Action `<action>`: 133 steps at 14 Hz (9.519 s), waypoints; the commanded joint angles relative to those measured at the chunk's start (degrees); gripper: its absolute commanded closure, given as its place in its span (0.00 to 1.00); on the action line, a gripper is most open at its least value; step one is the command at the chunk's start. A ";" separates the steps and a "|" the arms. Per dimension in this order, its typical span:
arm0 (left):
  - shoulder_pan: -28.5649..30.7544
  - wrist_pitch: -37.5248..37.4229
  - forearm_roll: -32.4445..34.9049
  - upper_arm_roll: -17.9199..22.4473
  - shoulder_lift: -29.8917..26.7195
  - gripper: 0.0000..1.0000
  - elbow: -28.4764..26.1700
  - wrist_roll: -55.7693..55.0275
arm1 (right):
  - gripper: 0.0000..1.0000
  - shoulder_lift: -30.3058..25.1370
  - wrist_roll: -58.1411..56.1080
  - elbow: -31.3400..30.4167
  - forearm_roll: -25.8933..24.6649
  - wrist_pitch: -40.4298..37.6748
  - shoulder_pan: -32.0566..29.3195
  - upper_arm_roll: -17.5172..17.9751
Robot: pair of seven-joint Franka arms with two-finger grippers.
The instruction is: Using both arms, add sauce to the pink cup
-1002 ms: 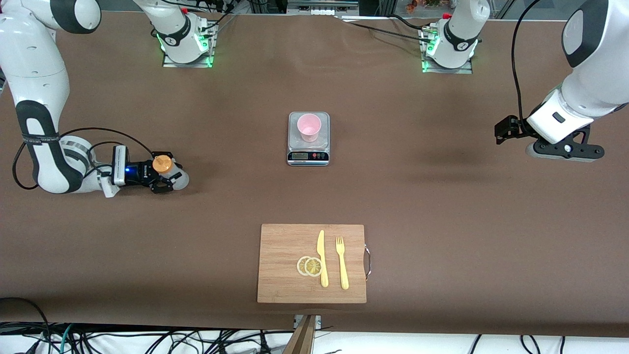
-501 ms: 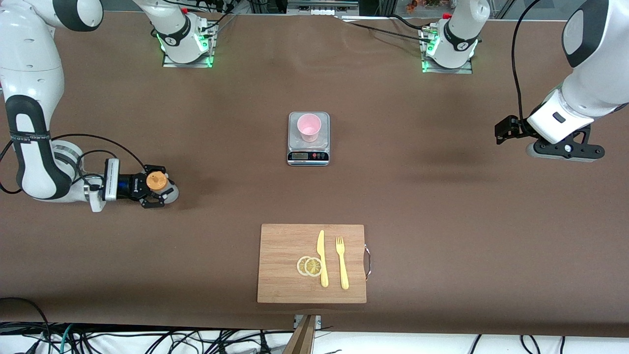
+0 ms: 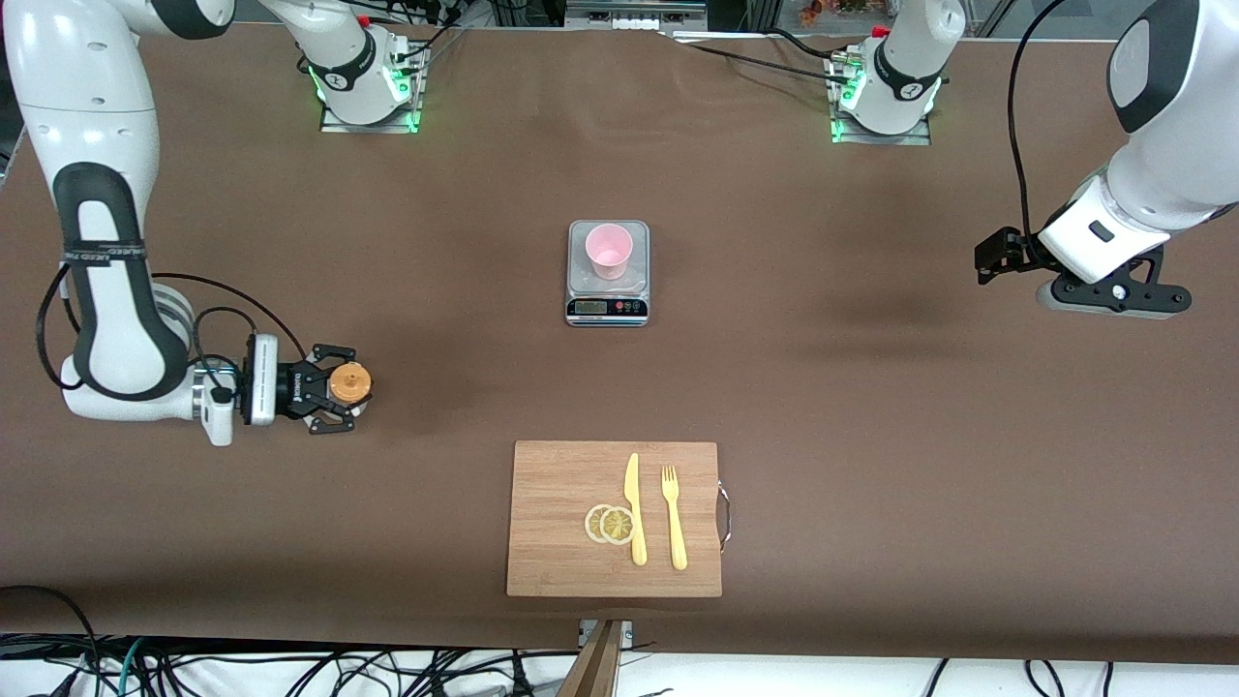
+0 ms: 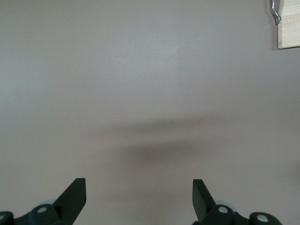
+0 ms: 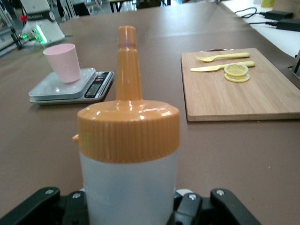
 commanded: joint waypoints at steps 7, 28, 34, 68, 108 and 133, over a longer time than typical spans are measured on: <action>0.23 -1.15 -0.19 0.02 0.06 0.00 1.01 0.59 | 1.00 -9.27 22.39 -0.69 -18.52 6.70 12.53 -0.45; 0.23 -1.15 -0.19 0.02 0.24 0.00 1.01 0.76 | 1.00 -18.60 71.45 -7.72 -53.52 5.38 42.14 -0.28; 0.31 -1.15 -0.19 0.02 0.24 0.00 1.01 0.76 | 1.00 -18.33 72.96 -9.04 -58.27 4.59 45.58 -0.19; 0.40 -1.07 -0.27 0.02 0.33 0.00 1.01 0.94 | 1.00 -16.66 76.12 -9.04 -68.30 2.83 49.98 -0.19; 0.58 -1.07 -0.19 0.02 0.59 0.00 1.01 1.03 | 1.00 -23.17 46.28 -13.26 -47.76 10.66 42.86 -8.08; 0.58 -1.07 -0.19 0.02 0.68 0.00 1.01 1.11 | 1.00 -2.09 -26.52 -15.89 6.49 -28.00 5.25 -17.24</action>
